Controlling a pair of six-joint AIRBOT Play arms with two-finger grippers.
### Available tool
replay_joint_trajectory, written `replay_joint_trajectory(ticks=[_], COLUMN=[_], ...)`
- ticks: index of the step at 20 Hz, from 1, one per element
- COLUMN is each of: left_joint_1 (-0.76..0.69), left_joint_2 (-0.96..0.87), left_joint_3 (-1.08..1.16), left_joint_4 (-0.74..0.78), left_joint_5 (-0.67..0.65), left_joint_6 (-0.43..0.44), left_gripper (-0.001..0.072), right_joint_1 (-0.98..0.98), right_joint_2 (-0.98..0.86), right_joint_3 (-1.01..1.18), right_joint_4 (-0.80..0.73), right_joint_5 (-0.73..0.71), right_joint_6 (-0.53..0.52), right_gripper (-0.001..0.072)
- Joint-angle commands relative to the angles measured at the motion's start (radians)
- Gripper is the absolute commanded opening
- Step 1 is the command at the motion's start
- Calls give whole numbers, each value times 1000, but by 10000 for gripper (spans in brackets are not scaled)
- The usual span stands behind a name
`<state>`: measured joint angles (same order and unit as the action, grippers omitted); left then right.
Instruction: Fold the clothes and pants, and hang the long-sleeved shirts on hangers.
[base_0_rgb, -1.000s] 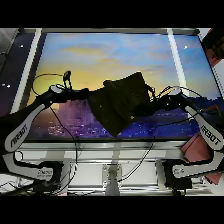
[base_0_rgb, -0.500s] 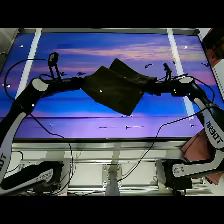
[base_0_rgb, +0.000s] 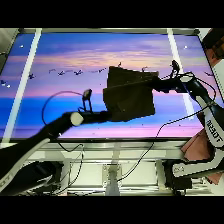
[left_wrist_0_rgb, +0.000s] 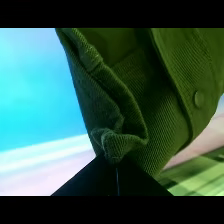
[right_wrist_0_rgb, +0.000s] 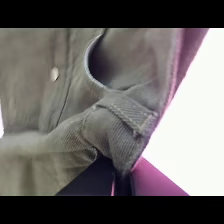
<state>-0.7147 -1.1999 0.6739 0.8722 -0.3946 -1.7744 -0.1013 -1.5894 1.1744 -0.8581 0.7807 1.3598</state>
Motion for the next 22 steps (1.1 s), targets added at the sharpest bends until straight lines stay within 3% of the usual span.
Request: replay_joint_trajectory(ticks=[1, 5, 6, 7, 8, 12, 18, 22], left_joint_1=[-171, -168, -166, -166, -163, -158, -154, -154], left_joint_2=[-11, -37, -43, -45, -45, -45, -45, -45], left_joint_3=[-50, -51, -50, -50, -50, -50, -50, -50], left_joint_4=[-9, -8, -9, -8, -8, -8, 22, 22], left_joint_5=[258, 277, 285, 288, 292, 301, 301, 301], left_joint_6=[-127, -133, -134, -133, -133, -131, -129, -129], left_gripper=[32, 32, 32, 32, 32, 32, 33, 34], right_joint_1=[-1, -2, -5, -12, -26, -135, -369, -431], right_joint_2=[-1, 2, 6, 12, 19, 71, 90, 89], right_joint_3=[2, 2, 2, 2, 2, 2, -11, -122], right_joint_4=[-81, -124, -134, -145, -153, -224, -275, -251], right_joint_5=[-19, -8, -5, -2, 5, 148, 653, 737], right_joint_6=[42, 40, 37, 37, 37, 29, -175, -196], right_gripper=[36, 38, 110, 346, 512, 516, 476, 476])
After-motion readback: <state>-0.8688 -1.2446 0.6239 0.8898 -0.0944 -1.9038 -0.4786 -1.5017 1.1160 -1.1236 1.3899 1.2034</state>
